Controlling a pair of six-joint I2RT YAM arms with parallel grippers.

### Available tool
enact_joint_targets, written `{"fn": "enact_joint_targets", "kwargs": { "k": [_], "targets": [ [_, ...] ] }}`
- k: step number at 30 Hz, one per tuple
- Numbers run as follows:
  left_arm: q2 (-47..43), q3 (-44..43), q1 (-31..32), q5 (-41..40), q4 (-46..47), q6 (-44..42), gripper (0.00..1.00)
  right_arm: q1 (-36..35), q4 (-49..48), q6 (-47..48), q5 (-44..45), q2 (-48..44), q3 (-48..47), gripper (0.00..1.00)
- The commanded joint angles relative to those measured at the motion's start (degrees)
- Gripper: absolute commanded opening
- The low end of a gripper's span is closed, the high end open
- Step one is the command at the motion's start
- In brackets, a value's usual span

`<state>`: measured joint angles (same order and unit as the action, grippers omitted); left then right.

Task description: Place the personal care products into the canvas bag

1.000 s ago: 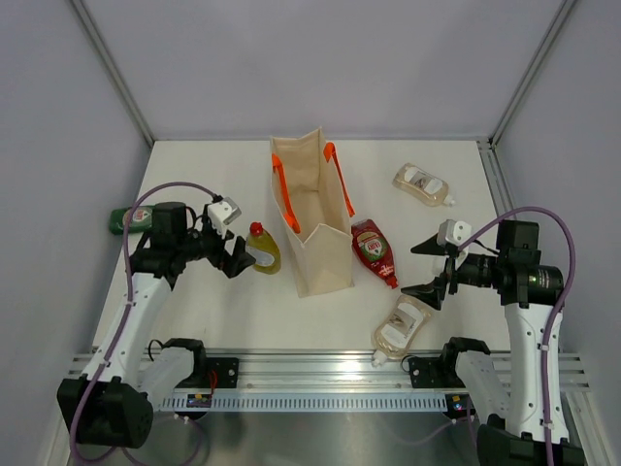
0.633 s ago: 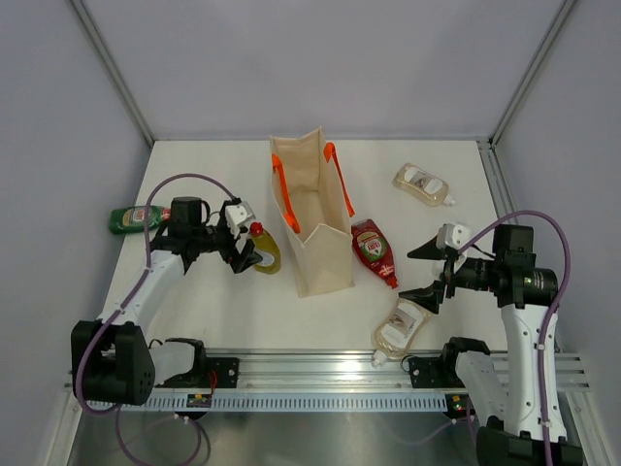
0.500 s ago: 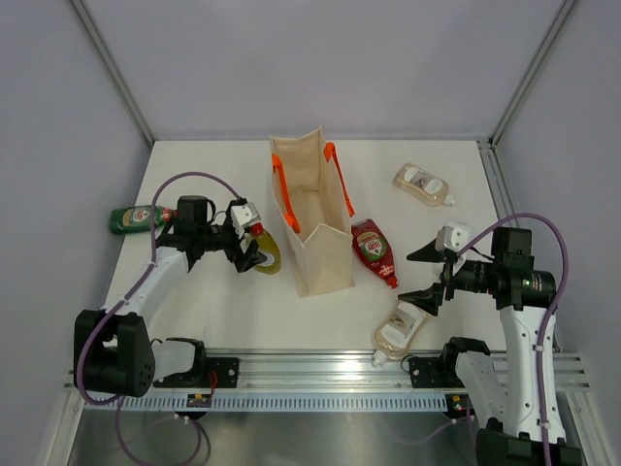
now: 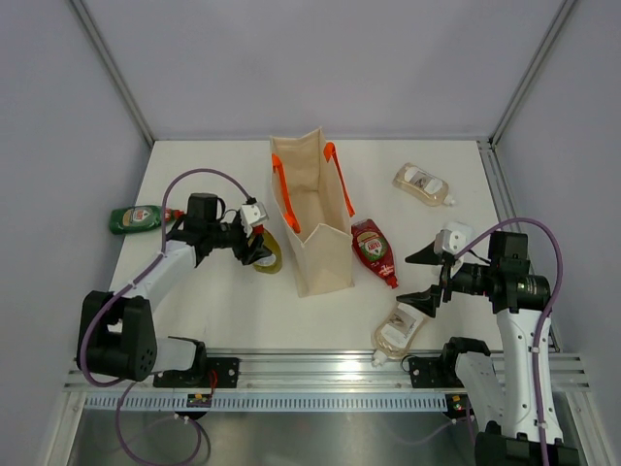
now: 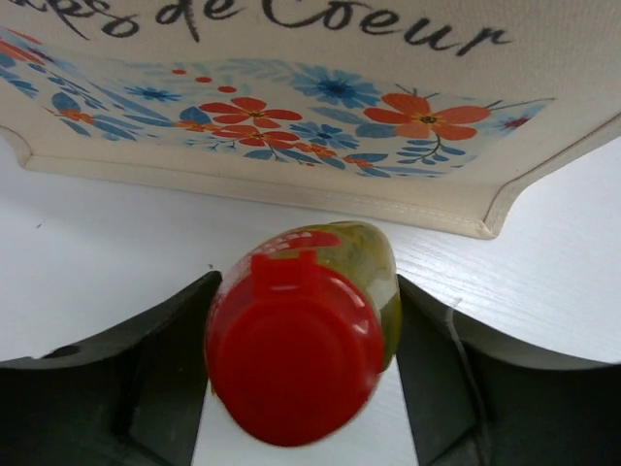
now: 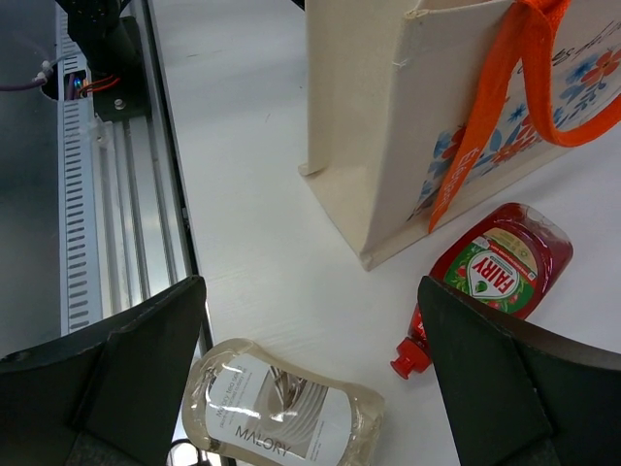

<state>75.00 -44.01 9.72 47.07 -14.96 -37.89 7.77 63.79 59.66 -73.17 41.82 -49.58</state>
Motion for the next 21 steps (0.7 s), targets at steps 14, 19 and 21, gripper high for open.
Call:
{"fn": "enact_joint_targets", "kwargs": {
  "k": [14, 19, 21],
  "targets": [
    [-3.54, -4.41, 0.31, -4.77, 1.52, 10.09, 0.0, -0.12, -5.16, -5.6, -1.54, -2.71, 1.86, 1.0],
    [-4.16, -9.51, -0.31, -9.36, -3.66, 19.15, 0.0, -0.12, -5.87, -7.36, -1.28, -3.33, 1.95, 1.0],
    [-1.8, -12.93, -1.88, -10.16, -5.59, 25.65, 0.0, -0.21, -6.05, -7.71, -0.93, -3.42, 2.03, 1.0]
  ]
}}
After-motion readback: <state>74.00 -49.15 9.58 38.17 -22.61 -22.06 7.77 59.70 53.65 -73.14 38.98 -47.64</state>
